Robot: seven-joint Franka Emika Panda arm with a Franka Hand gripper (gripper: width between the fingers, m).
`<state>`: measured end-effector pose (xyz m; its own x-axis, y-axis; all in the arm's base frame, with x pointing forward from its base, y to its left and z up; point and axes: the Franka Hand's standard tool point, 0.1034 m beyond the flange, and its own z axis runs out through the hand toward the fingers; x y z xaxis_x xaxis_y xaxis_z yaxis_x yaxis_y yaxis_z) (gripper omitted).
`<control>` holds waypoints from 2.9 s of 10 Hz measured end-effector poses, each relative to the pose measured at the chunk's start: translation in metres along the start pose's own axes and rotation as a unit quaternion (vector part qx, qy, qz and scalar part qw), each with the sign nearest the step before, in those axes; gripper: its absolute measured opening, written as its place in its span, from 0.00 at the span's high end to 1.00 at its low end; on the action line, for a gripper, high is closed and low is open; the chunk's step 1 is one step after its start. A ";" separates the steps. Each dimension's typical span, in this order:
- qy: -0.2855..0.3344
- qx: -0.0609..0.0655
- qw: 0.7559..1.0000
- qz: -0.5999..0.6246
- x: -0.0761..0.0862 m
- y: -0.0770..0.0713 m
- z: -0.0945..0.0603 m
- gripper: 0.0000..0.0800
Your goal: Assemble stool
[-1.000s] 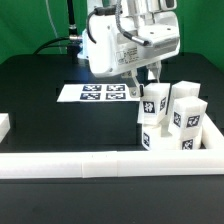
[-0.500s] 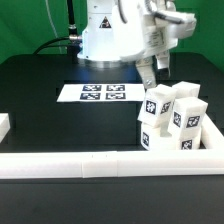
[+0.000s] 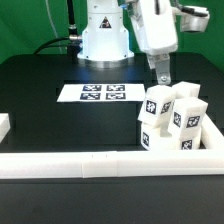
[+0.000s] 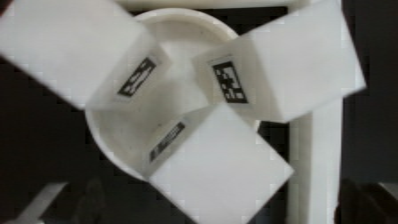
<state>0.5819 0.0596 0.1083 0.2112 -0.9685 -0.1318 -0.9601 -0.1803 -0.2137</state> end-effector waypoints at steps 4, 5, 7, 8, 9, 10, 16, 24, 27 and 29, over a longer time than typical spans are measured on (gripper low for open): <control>-0.006 -0.041 0.962 -0.269 -0.010 -0.002 0.003 0.19; -0.005 -0.041 0.955 -0.294 -0.008 -0.002 0.003 0.19; -0.007 -0.041 0.937 -0.347 -0.007 -0.002 0.003 0.19; -0.009 -0.042 0.914 -0.404 -0.005 -0.001 0.003 0.19; -0.011 -0.044 0.869 -0.492 0.000 0.001 0.003 0.19; -0.015 -0.046 0.847 -0.529 0.001 0.002 0.004 0.19; -0.030 -0.078 0.686 -0.723 0.007 0.003 0.007 0.19; -0.025 -0.102 0.609 -0.786 0.012 0.006 0.015 0.58; -0.023 -0.103 0.625 -0.773 0.012 0.006 0.015 0.58; -0.020 -0.103 0.644 -0.758 0.012 0.006 0.015 0.58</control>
Offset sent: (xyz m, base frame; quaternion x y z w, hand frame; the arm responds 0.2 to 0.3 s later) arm 0.0000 0.0000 0.0000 0.0000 0.0000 -0.1938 0.9810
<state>0.5818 0.0492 0.0905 0.9348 0.3516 0.0503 0.3517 -0.9361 0.0060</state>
